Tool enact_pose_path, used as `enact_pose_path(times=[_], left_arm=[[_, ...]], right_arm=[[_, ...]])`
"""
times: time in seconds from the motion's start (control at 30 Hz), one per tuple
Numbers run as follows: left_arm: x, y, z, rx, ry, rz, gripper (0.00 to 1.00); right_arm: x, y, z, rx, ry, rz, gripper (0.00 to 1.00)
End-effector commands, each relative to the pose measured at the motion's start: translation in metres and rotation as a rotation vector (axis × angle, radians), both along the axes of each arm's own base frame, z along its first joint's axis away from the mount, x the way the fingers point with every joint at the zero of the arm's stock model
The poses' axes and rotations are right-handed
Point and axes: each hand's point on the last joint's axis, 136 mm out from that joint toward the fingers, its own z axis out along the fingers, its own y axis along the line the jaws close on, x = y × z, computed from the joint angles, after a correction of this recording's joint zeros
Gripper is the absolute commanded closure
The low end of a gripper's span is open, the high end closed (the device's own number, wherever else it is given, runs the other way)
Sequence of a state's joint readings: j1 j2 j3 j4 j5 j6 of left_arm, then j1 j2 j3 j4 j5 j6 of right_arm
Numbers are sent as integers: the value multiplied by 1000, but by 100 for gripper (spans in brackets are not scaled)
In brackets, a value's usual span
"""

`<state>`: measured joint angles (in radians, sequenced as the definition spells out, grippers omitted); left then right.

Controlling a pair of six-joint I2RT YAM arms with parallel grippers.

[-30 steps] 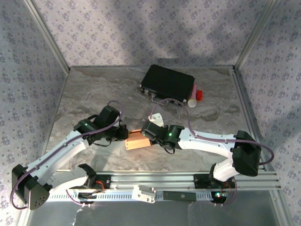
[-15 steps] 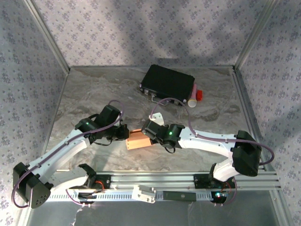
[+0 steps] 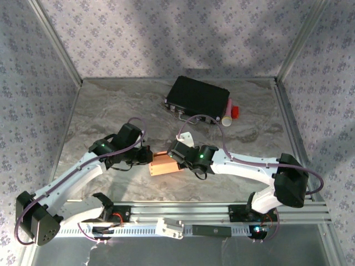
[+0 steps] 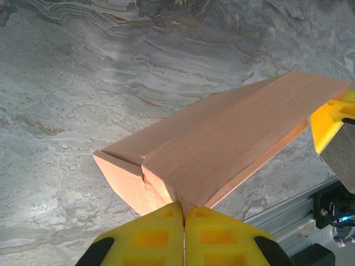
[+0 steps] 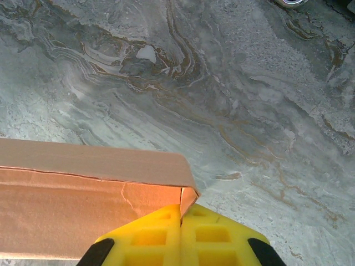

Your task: Fold the paper box

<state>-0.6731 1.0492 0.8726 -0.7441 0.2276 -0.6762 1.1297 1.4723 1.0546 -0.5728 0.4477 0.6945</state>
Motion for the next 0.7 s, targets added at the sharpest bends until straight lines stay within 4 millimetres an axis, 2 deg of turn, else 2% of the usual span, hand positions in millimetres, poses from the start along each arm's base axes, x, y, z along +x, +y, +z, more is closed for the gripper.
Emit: enact_pose_path(times=[0.0, 0.3, 0.47, 0.67], left_arm=[[8, -18, 17, -101, -47, -26, 93], [10, -20, 22, -115, -51, -23, 93], [9, -19, 18, -114, -49, -16, 94], [10, -20, 20, -121, -53, -11, 94]], right_arm=[[-5, 13, 7, 68, 14, 32, 100], [-6, 14, 4, 54, 24, 42, 100], [-8, 17, 4, 67, 31, 45, 92], [-8, 13, -1, 56, 35, 39, 88]])
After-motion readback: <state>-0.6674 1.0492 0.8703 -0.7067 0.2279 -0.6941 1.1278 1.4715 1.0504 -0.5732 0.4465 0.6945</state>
